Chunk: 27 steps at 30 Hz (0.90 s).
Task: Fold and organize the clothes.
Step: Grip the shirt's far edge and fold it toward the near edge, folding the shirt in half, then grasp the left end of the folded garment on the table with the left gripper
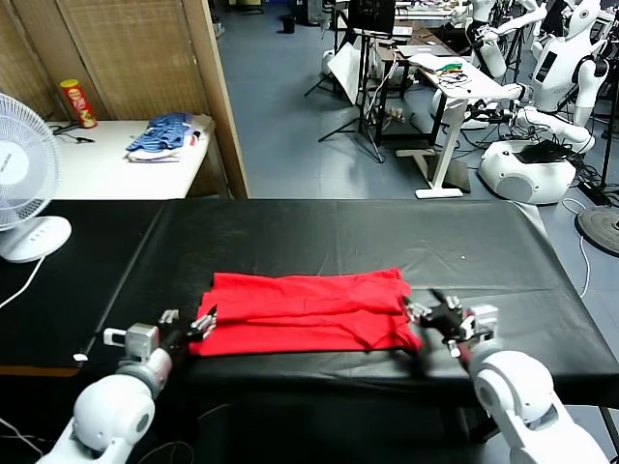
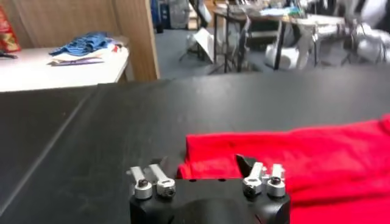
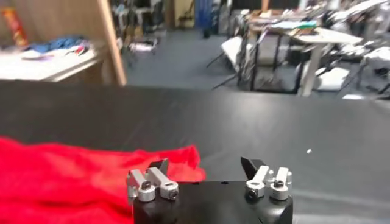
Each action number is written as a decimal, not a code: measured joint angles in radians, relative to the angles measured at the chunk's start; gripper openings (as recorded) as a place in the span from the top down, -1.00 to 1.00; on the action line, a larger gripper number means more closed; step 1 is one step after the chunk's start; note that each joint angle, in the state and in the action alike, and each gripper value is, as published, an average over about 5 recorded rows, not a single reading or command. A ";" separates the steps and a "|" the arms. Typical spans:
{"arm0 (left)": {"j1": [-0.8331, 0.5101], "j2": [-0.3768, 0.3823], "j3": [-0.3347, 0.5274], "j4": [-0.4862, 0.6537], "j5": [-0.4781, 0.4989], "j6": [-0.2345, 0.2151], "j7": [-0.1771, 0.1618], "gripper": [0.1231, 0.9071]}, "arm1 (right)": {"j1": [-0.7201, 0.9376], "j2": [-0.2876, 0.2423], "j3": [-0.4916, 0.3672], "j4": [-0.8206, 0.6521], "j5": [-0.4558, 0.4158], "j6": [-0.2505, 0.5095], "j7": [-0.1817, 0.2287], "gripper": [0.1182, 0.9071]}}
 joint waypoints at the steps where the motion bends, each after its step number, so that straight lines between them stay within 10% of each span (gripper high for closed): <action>1: -0.020 -0.006 0.003 0.014 -0.023 -0.001 -0.004 -0.69 | 0.016 0.012 -0.009 -0.018 -0.015 0.002 -0.001 -0.72; 20: -0.269 -0.088 0.090 0.331 -0.128 -0.023 0.012 -0.71 | 0.201 0.186 -0.123 -0.323 -0.103 0.022 -0.006 -0.52; 27: -0.265 -0.091 0.093 0.366 -0.098 -0.055 0.024 0.10 | 0.212 0.211 -0.128 -0.341 -0.128 0.033 0.007 0.23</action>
